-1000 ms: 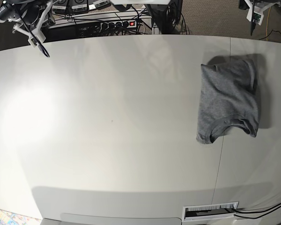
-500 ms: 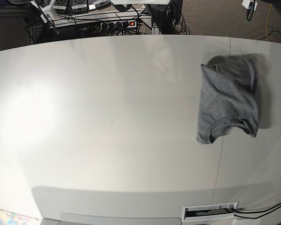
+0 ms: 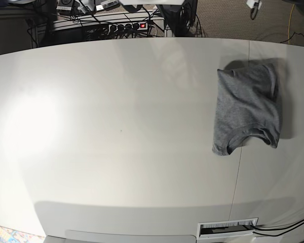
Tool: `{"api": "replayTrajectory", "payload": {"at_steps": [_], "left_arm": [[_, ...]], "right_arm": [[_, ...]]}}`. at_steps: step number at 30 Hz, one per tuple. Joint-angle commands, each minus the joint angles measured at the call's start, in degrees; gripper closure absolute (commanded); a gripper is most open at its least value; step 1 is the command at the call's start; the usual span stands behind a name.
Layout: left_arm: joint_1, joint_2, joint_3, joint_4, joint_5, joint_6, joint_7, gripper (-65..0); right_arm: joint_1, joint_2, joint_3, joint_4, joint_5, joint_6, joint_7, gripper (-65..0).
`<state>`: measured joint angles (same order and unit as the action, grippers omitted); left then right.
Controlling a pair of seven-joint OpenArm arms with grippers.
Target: Fold the T-shirt properly
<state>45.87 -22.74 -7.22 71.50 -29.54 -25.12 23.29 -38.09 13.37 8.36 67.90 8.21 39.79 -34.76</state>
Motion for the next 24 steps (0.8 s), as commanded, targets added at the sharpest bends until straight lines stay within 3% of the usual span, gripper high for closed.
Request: {"api": "replayTrajectory", "payload": {"at_steps": [1,8,13,20,24], "left_arm": [[0.04,-0.59,1.22,-1.03,0.92,-0.07,-1.49,0.0],[-7.17,-0.55,9.81,-10.60,5.97,3.26,-9.88,0.0],[-12.79,1.77,13.73,-16.59,9.01,5.29,-11.78,0.0],[-18.71,8.07,14.27,-26.18,14.93,6.71,-16.98,0.0],[-21.24,10.40,14.27,-30.49,15.47,6.80,-18.64,0.0]], "right_arm": [[0.81,0.59,-0.42,-2.60,-0.48,0.21,2.14,0.0],[11.72,0.28,-1.57,-23.87,-9.01,0.21,16.59,0.0],[18.34,-0.90,-1.57,-34.03,-13.86,-0.04,22.03,0.0],[23.91,-5.29,-1.57,-40.44,-16.31,-13.55,22.56,0.0],[24.81,-7.41,-1.62,-41.40,-17.25,-18.08,22.60,0.0]]}}
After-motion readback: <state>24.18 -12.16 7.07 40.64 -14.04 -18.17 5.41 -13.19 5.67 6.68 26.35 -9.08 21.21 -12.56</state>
